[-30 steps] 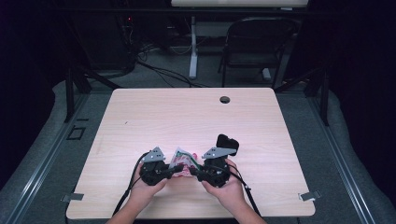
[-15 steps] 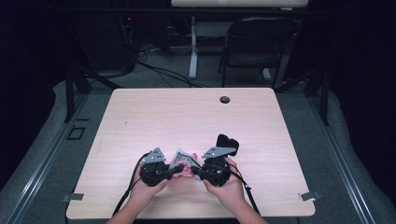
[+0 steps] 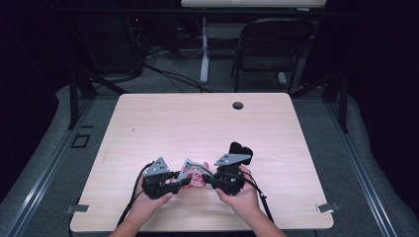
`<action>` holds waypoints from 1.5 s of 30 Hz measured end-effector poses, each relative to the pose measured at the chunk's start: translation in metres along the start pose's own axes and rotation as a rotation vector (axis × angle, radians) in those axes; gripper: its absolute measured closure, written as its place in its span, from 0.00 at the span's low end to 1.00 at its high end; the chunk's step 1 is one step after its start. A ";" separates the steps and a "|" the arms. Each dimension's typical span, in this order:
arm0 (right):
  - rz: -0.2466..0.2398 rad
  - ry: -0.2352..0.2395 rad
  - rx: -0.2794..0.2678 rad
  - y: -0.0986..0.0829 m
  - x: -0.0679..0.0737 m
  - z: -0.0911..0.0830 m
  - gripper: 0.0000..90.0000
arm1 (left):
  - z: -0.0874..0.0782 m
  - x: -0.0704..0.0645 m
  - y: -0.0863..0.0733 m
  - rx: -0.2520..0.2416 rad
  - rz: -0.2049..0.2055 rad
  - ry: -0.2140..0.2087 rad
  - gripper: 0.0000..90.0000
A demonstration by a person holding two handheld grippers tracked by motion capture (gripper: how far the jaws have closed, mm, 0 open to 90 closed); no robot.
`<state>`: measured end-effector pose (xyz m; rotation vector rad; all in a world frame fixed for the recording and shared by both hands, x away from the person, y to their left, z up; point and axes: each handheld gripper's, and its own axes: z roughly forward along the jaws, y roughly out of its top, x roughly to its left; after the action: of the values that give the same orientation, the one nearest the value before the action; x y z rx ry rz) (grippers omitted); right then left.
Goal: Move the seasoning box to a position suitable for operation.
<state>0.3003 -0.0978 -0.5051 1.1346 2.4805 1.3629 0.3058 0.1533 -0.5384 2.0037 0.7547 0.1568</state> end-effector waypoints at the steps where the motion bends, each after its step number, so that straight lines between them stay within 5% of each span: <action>1: 0.000 0.003 -0.002 0.000 0.000 0.000 1.00 | 0.000 0.000 -0.002 0.003 0.010 0.011 0.66; 8: 0.009 0.029 0.009 0.004 -0.005 -0.001 1.00 | 0.009 0.003 -0.015 0.055 0.089 0.075 0.56; 17: -0.009 0.053 0.002 0.011 -0.007 0.000 1.00 | 0.014 0.012 -0.023 0.050 0.104 0.101 0.48; 31: -0.017 0.078 -0.019 0.018 -0.009 -0.005 1.00 | 0.022 0.023 -0.025 0.028 0.099 0.023 0.43; 37: -0.006 0.088 -0.030 0.019 -0.011 -0.008 1.00 | 0.024 0.016 -0.025 0.076 0.141 0.019 0.43; 45: 0.003 0.090 -0.030 0.018 -0.013 -0.008 1.00 | 0.039 0.018 -0.028 0.136 0.122 0.028 0.38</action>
<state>0.3169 -0.1059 -0.4900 1.0952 2.5112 1.4784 0.3229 0.1442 -0.5857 2.1824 0.6760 0.2097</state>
